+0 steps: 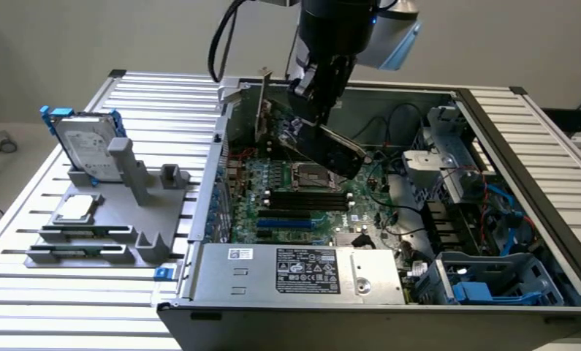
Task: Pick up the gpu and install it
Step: 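Insert the gpu into the slot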
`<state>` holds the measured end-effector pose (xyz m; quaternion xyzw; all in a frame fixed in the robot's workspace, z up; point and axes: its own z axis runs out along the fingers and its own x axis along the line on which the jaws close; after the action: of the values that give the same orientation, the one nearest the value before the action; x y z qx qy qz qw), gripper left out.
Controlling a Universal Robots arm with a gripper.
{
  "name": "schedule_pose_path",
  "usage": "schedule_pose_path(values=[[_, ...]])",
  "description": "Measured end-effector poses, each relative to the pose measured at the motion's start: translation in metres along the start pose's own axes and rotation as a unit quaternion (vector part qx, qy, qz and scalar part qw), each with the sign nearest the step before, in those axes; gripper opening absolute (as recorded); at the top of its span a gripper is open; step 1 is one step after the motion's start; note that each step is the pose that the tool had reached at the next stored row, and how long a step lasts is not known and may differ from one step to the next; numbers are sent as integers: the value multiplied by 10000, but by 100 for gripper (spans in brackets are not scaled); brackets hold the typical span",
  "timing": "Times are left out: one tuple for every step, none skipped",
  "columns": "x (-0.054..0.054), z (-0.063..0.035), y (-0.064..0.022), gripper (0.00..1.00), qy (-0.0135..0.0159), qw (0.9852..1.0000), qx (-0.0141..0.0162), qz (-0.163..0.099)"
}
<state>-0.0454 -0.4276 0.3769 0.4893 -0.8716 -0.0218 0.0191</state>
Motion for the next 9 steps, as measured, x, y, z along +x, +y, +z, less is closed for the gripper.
schedule_pose_path(values=[[0, 5, 0, 26, -18, 10000, -12, -81], [0, 10, 0, 26, -35, 9999, -25, -162], [0, 15, -1, 26, -54, 9997, -37, -241], [0, 21, -1, 26, -76, 9994, -52, -322], [0, 26, -1, 26, -95, 9991, -65, -399], [0, 32, -1, 26, -108, 9988, -68, -471], [-1, 38, -2, 26, -116, 9984, -63, -542], [-1, 44, -2, 26, -120, 9980, -55, -614], [-1, 51, -2, 26, -123, 9975, -44, -692]])
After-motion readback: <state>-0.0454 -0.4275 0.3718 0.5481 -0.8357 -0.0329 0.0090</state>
